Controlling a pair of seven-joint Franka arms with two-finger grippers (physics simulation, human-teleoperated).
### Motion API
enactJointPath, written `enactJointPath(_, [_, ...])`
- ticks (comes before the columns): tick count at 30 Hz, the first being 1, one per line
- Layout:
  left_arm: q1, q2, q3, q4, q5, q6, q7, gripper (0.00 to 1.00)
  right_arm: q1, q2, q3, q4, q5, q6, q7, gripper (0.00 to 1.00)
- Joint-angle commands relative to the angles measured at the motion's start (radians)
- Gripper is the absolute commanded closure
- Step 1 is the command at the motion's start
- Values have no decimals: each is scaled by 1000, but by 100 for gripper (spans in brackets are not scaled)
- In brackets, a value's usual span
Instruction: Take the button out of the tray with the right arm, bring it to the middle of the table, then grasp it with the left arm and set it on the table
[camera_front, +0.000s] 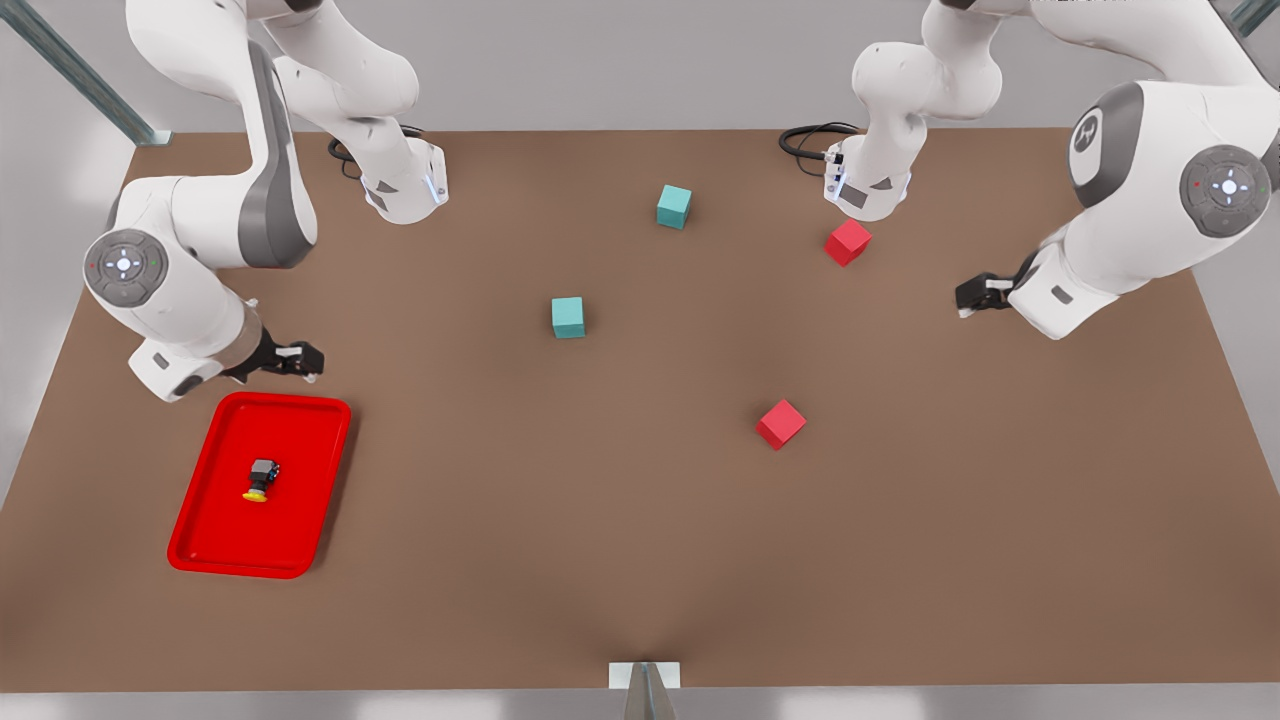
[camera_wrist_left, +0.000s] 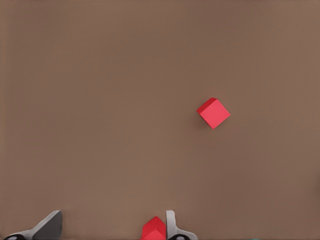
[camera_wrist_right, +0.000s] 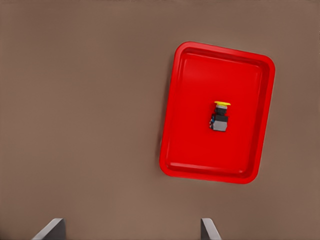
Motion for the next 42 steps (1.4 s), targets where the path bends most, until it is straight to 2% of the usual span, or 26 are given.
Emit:
enactJointPath(1, [-6,8,-3,-14,52,101,13,0,2,-2,0,0,-4,56,72,0])
enactJointPath(6, [-6,45,-3,-11,53,141,13,0,-30,3,2,-129,15,121,29,0])
enactJointPath(7, [-7,49,-3,-11,53,141,13,0,-85,-2,-10,-296,-4,284,35,0])
enactJointPath(8, [-7,49,-3,-11,53,141,13,0,-111,0,-52,-382,-8,393,26,0])
enactJointPath(10, [-7,51,-3,-11,53,140,13,0,-158,11,-107,-473,-8,533,-32,0])
enactJointPath(11, [-7,55,-3,-11,53,140,13,0,-180,12,-107,-490,-8,538,-40,0])
enactJointPath(13, [-6,58,-3,-11,53,141,13,0,-226,109,-112,-491,-10,778,-54,0])
enactJointPath(18, [-10,65,-3,-11,53,140,13,0,-221,218,-109,-484,-8,1052,-143,0])
enactJointPath(23, [-13,65,-3,-11,53,135,13,0,-223,236,-109,-465,-7,1061,-181,0])
enactJointPath(31, [-13,65,-3,-13,53,135,13,0,-252,371,-107,-410,1,1061,-178,0])
enactJointPath(42, [-13,63,-3,-13,53,132,13,0,-274,460,-105,-361,22,1061,-178,0])
